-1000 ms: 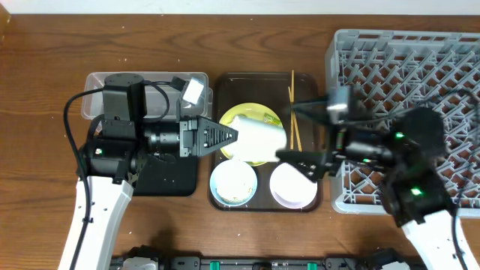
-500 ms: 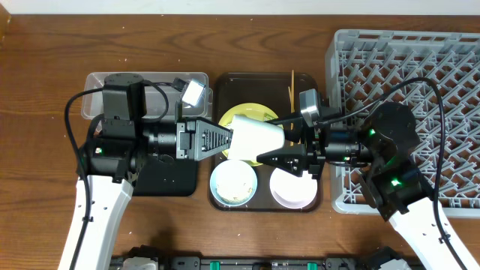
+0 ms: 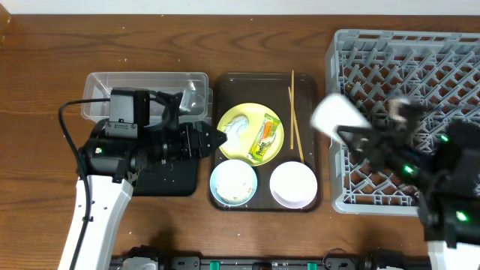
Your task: Sort waste into correct bins and load items into the dishwasher rack
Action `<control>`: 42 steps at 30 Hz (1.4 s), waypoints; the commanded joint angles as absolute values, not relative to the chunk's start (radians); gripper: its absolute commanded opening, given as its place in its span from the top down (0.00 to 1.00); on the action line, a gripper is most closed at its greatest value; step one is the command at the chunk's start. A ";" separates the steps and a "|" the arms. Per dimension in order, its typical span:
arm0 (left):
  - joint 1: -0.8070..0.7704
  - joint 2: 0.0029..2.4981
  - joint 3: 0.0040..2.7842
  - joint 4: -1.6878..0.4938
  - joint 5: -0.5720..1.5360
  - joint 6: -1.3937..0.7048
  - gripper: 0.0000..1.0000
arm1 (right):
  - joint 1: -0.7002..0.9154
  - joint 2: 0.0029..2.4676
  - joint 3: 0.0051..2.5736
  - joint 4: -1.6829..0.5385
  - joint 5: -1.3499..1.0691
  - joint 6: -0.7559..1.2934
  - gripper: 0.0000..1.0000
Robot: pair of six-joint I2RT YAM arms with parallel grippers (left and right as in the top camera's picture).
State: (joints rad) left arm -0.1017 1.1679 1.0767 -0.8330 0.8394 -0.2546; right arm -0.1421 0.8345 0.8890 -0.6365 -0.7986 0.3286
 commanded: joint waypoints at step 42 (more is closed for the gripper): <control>-0.535 1.277 1.068 -0.880 0.205 -0.211 0.36 | -0.339 1.019 1.012 -0.843 -0.746 0.220 0.11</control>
State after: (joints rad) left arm -0.4530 1.2144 1.0767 -0.8932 0.3649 -0.2028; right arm -0.3382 1.0603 0.9909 -0.8532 -0.5629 0.2607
